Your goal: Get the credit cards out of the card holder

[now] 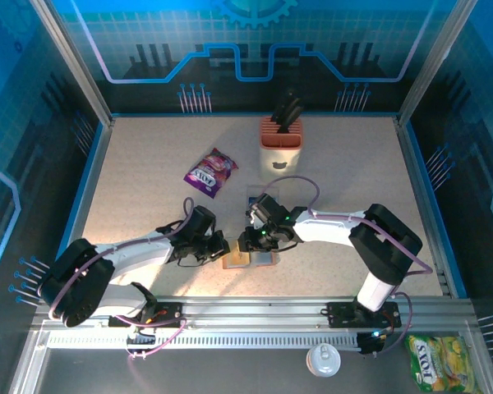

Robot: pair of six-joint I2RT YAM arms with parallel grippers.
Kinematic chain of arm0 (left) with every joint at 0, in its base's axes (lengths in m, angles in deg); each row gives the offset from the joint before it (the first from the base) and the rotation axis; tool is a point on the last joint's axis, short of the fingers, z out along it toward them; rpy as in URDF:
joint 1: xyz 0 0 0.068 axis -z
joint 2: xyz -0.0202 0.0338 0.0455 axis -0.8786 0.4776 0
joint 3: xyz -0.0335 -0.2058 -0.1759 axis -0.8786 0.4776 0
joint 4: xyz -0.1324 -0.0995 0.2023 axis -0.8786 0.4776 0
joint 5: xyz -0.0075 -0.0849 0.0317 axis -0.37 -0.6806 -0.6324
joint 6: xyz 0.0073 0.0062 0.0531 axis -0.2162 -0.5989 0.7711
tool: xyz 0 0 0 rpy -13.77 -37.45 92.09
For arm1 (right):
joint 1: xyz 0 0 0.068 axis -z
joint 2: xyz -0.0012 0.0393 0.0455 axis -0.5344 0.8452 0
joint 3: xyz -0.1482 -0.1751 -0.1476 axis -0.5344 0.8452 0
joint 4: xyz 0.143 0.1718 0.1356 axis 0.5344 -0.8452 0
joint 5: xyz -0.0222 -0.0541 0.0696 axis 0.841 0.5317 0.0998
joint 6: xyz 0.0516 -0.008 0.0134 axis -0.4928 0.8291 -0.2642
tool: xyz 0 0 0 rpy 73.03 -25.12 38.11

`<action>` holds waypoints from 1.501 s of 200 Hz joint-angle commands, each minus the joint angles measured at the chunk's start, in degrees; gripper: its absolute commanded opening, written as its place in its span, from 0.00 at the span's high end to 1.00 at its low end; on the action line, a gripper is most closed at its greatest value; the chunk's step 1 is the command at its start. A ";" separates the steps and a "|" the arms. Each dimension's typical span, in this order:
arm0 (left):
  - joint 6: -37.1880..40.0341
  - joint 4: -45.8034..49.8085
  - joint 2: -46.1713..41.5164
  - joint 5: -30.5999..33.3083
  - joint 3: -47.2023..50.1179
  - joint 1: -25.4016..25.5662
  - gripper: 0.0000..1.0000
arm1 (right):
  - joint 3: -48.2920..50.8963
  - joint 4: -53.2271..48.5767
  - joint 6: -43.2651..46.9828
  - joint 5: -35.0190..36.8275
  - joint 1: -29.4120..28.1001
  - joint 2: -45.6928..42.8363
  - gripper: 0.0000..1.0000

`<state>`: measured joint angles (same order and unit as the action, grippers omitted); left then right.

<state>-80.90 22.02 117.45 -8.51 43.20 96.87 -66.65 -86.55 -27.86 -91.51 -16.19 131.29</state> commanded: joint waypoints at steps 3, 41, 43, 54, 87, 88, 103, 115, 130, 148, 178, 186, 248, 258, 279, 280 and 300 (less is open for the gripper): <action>0.50 1.18 -0.91 -1.45 -1.61 -0.31 0.93 | 0.71 -0.56 -0.55 0.19 -0.88 -0.56 0.68; 0.32 0.65 0.03 -2.02 -1.46 -0.29 0.93 | 0.71 0.20 -0.80 -0.35 -0.90 0.13 0.68; 0.32 0.56 0.09 -2.10 -1.44 -0.27 0.93 | 0.71 0.25 -0.83 -0.39 -0.90 0.16 0.68; 0.21 -0.08 0.41 -2.43 -1.30 -0.25 0.93 | 0.70 0.36 -0.81 -0.50 -0.85 0.31 0.68; 0.67 -2.72 2.06 -4.21 -0.93 -0.25 0.92 | 0.71 0.55 -0.89 -0.74 -0.89 0.78 0.68; 0.67 -2.81 2.09 -4.23 -0.92 -0.29 0.92 | 0.71 0.59 -0.91 -0.70 -0.90 0.79 0.68; 1.17 -2.19 3.00 -4.07 -1.06 -0.28 0.92 | 0.70 0.86 -0.89 -0.73 -0.90 1.00 0.68; 1.84 0.38 3.48 -2.68 -1.62 -0.26 0.92 | 0.71 1.14 -0.97 -0.87 -0.90 1.35 0.68; 2.14 1.70 3.67 -1.87 -1.55 -0.28 0.93 | 0.70 1.55 -1.19 -0.96 -0.90 1.66 0.68; 2.15 1.98 3.46 -1.54 -1.06 -0.25 0.93 | 2.58 2.41 -1.51 -1.24 -0.90 1.99 0.68; 2.17 2.00 3.49 -1.12 -0.74 -0.31 0.93 | 3.22 3.98 -2.04 -2.11 -0.89 2.76 0.68; 2.18 1.96 3.53 -1.11 -0.67 -0.28 0.93 | 3.37 4.31 -2.12 -2.14 -0.90 2.94 0.69; 2.33 1.58 4.25 -1.59 -1.07 -0.29 0.93 | 4.83 9.10 -3.15 -4.40 -0.97 2.57 0.77; 2.43 1.58 4.37 -1.65 -1.08 -0.25 0.93 | 4.92 10.02 -3.27 -4.94 -0.99 2.47 0.78; 2.47 1.57 4.50 -1.64 -1.10 -0.29 0.93 | 4.71 11.24 -3.40 -6.00 -0.93 2.76 0.79; 2.50 1.58 4.50 -1.63 -1.09 -0.27 0.93 | 4.68 11.25 -3.39 -6.06 -0.96 2.79 0.79; 2.60 1.65 4.43 -1.62 -1.26 -0.20 0.93 | 4.08 10.50 -3.32 -6.08 -1.06 3.38 0.77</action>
<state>-79.45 20.60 120.56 -10.83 42.33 96.87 -62.52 -77.15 -30.70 -95.70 -16.32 133.19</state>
